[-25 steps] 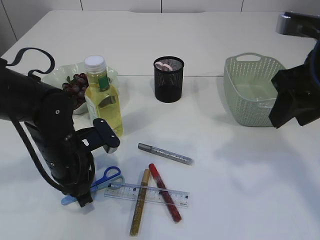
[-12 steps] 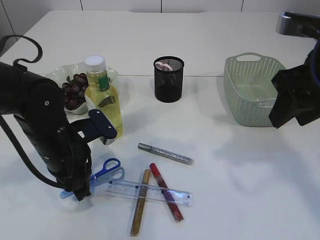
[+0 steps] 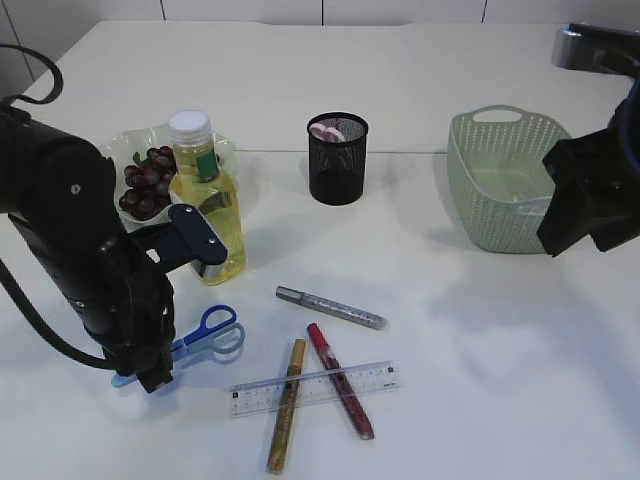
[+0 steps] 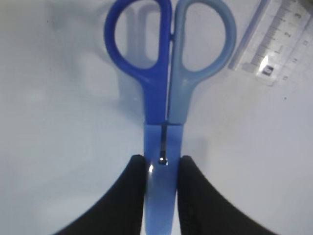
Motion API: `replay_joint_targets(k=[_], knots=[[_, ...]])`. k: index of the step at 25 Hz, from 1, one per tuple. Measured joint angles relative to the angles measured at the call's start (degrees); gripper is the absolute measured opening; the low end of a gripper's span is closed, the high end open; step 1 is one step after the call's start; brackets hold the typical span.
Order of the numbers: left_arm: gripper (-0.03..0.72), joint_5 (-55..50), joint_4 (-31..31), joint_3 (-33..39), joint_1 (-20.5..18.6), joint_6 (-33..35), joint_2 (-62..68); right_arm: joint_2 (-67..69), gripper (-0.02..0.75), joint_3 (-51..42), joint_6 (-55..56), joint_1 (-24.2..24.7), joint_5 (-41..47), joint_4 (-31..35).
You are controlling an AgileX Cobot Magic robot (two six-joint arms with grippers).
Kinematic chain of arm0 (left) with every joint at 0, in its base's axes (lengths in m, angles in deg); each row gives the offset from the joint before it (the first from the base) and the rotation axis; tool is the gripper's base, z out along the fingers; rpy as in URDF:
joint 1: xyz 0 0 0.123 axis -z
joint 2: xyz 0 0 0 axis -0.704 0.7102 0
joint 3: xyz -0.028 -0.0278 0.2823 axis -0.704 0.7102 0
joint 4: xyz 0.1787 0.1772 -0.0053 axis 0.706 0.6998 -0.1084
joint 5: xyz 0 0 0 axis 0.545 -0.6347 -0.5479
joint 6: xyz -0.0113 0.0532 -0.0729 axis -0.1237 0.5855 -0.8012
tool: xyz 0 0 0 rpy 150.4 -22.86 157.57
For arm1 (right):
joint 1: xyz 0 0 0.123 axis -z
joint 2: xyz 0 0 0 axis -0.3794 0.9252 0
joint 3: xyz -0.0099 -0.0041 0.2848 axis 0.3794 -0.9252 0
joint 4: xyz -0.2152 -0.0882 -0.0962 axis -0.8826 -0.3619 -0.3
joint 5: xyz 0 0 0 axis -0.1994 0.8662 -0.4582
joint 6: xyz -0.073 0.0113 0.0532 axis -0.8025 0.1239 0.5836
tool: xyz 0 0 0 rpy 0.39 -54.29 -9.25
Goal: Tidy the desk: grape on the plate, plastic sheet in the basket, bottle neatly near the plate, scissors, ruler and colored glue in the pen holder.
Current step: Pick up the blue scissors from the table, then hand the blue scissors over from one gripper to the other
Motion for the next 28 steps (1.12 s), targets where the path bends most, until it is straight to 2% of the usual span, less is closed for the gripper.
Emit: replay_joint_targets(k=[10, 16, 23, 28], knots=[[0.134, -1.56, 0.0, -0.48, 0.0, -0.13, -6.51, 0.0, 0.427, 0.0, -0.2, 0.0, 0.0, 1.56], [0.134, -4.26, -1.67, -6.44, 0.09, -0.13, -8.61, 0.0, 0.426, 0.0, -1.51, 0.0, -0.55, 5.95], [0.134, -6.16, -3.54, -11.7, 0.22, -0.13, -8.59, 0.0, 0.427, 0.0, -5.14, 0.0, -2.22, 14.38], [0.134, -6.75, -6.19, -12.58, 0.22, -0.13, -8.59, 1.45, 0.427, 0.0, -10.69, 0.0, -5.71, 24.31]])
